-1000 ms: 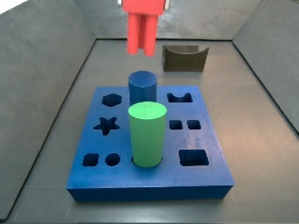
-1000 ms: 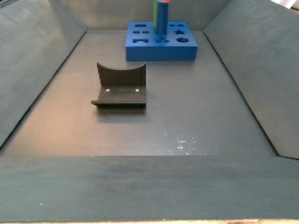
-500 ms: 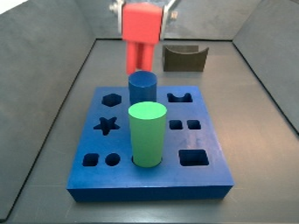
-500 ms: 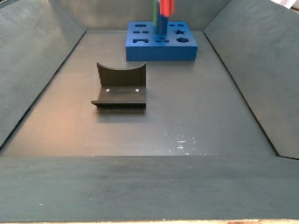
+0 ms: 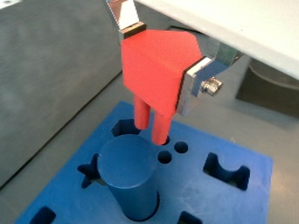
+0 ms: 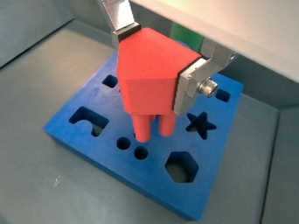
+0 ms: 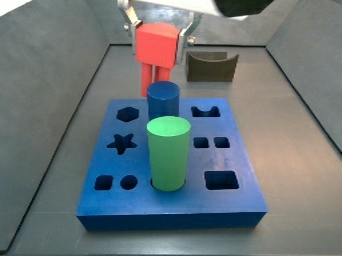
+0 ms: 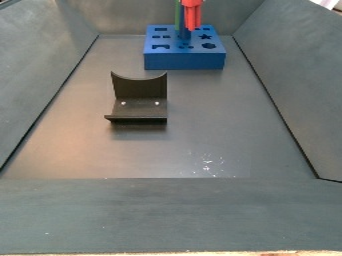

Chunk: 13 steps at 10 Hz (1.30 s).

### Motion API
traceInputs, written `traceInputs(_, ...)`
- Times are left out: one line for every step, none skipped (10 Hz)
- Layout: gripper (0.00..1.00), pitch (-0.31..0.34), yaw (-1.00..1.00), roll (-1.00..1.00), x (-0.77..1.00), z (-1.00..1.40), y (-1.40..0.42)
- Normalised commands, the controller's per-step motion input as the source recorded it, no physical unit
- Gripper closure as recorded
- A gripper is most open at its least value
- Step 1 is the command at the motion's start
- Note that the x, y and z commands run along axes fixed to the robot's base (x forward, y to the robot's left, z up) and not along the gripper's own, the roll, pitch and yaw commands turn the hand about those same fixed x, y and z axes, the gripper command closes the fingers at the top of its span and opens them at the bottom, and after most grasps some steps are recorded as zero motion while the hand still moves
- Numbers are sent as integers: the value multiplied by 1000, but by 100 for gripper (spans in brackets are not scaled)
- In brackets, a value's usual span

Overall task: Pick up the 3 prong object. Move up. Place the 3 prong object on the fixture. Regrasp the 3 prong object. Move to above the board. Insert the 3 prong object.
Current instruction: Insert the 3 prong object.

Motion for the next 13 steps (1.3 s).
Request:
traceInputs(100,-144,-817,-76,0,-129,23)
traceInputs(100,-171,-829,-91,0,-126,9)
traceInputs(100,-180,-811,-90,0,-126,37)
traceInputs(100,-144,-751,-10,0,-163,66)
traceInputs(100,-139,-743,0,0,-183,66)
traceInputs(100,-154,-846,-14,0,-151,34)
traceInputs(100,-146,-883,-14,0,-149,17)
traceInputs(100,-147,-926,-23,0,-149,0)
traceInputs(100,-137,-943,-11,0,-160,0)
traceInputs(100,-126,-931,-3,0,-186,3)
traceInputs(100,-124,-897,0,0,-209,51)
traceInputs(100,-134,-777,-17,0,-191,149)
traceInputs(100,-154,-731,-77,14,-129,154)
